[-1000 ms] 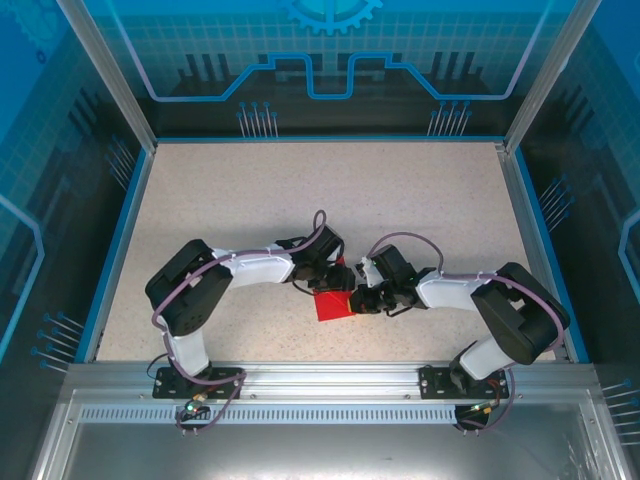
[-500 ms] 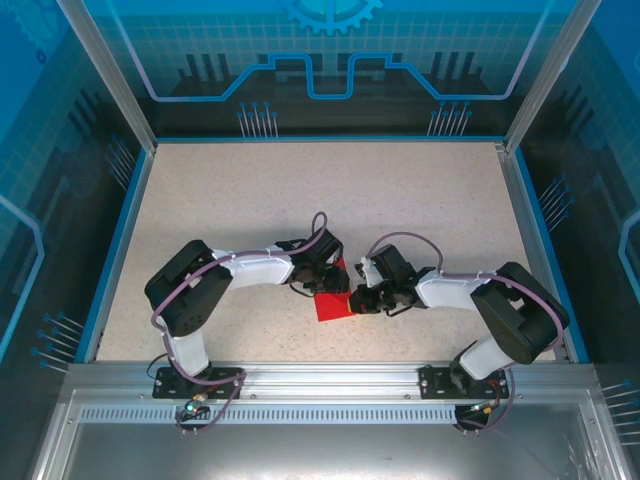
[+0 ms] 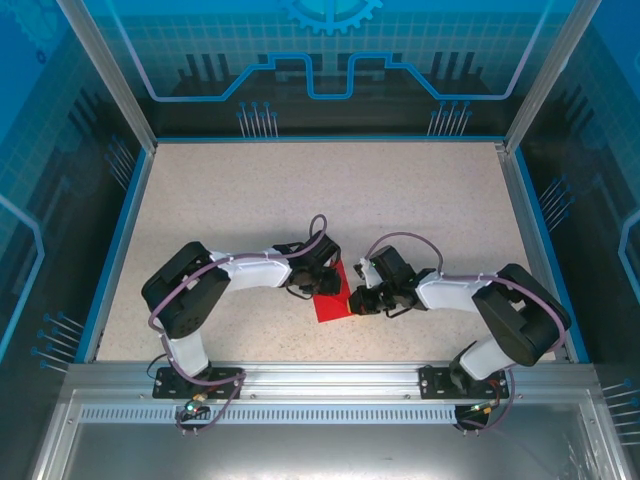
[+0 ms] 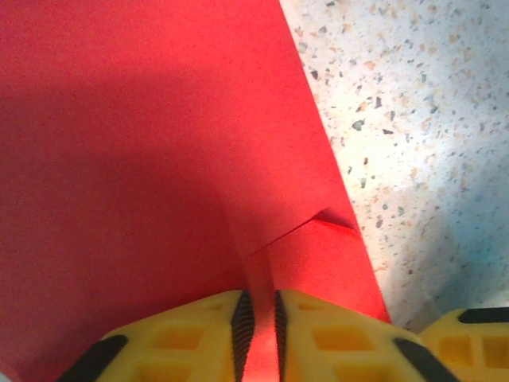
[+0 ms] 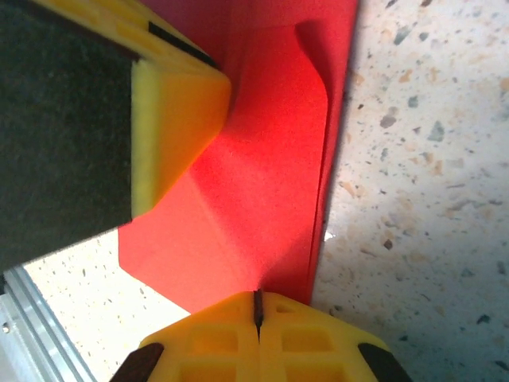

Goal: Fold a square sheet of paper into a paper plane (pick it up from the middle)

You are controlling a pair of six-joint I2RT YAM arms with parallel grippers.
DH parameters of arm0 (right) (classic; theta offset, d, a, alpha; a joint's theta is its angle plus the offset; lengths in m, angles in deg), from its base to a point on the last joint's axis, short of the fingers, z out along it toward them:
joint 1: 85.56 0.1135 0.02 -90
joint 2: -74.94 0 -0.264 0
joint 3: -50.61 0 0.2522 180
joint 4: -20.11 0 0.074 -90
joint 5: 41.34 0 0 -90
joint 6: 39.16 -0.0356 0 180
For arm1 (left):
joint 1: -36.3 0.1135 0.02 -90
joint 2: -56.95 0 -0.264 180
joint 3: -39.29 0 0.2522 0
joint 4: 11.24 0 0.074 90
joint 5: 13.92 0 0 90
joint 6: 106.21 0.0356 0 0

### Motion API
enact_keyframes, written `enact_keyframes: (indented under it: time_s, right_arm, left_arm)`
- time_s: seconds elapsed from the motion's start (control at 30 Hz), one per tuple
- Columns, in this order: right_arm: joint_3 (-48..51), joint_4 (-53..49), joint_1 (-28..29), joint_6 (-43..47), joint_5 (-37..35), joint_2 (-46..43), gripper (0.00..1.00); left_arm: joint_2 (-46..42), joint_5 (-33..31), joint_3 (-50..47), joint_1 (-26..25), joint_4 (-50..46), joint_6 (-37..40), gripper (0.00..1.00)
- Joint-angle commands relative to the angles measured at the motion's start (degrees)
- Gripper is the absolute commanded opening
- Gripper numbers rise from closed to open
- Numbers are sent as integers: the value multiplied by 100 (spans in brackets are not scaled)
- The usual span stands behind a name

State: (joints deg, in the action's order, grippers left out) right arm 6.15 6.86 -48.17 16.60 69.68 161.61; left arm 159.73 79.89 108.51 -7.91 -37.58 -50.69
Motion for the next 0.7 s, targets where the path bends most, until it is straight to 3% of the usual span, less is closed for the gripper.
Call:
enact_keyframes:
  time_s: [0.0, 0.3, 0.67]
  right_arm:
    - [257, -881, 137, 111, -263, -25, 1]
    - [-250, -720, 161, -253, 208, -380, 1]
    - [-700, -41, 357, -471, 307, 444, 1]
  left_arm:
    - [207, -773, -358, 69, -892, 186, 16]
    - [234, -732, -414, 63, -954, 318, 10]
    - [210, -511, -484, 70, -799, 291, 9]
